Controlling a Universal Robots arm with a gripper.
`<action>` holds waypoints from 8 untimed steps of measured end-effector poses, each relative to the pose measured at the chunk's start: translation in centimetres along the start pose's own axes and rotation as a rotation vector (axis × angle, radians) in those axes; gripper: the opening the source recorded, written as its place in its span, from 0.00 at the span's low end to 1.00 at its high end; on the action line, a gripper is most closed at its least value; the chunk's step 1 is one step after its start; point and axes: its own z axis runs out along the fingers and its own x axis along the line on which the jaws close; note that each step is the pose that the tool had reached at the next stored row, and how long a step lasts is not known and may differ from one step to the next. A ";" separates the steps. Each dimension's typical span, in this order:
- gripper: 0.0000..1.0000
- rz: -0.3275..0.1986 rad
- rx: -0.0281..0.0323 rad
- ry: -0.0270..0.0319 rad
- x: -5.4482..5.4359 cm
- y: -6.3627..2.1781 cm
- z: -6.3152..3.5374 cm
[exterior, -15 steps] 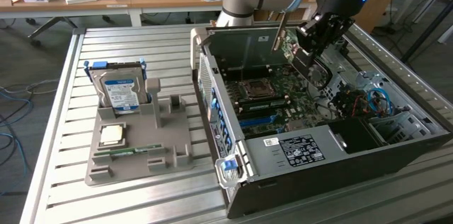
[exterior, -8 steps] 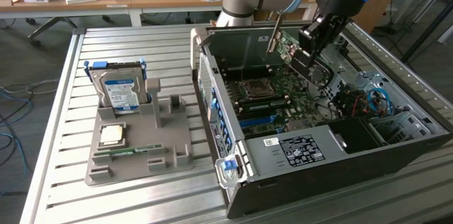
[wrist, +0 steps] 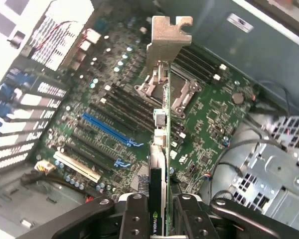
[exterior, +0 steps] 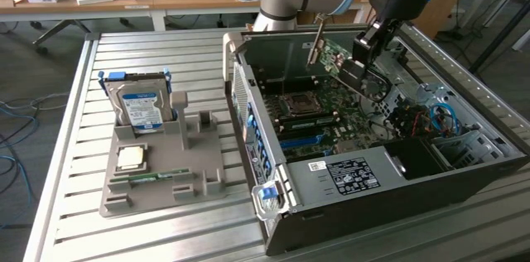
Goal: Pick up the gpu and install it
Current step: 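Insert the gpu into the slot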
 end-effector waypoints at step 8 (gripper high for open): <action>0.26 -0.145 -0.0039 0.0076 0.0 -0.01 0.14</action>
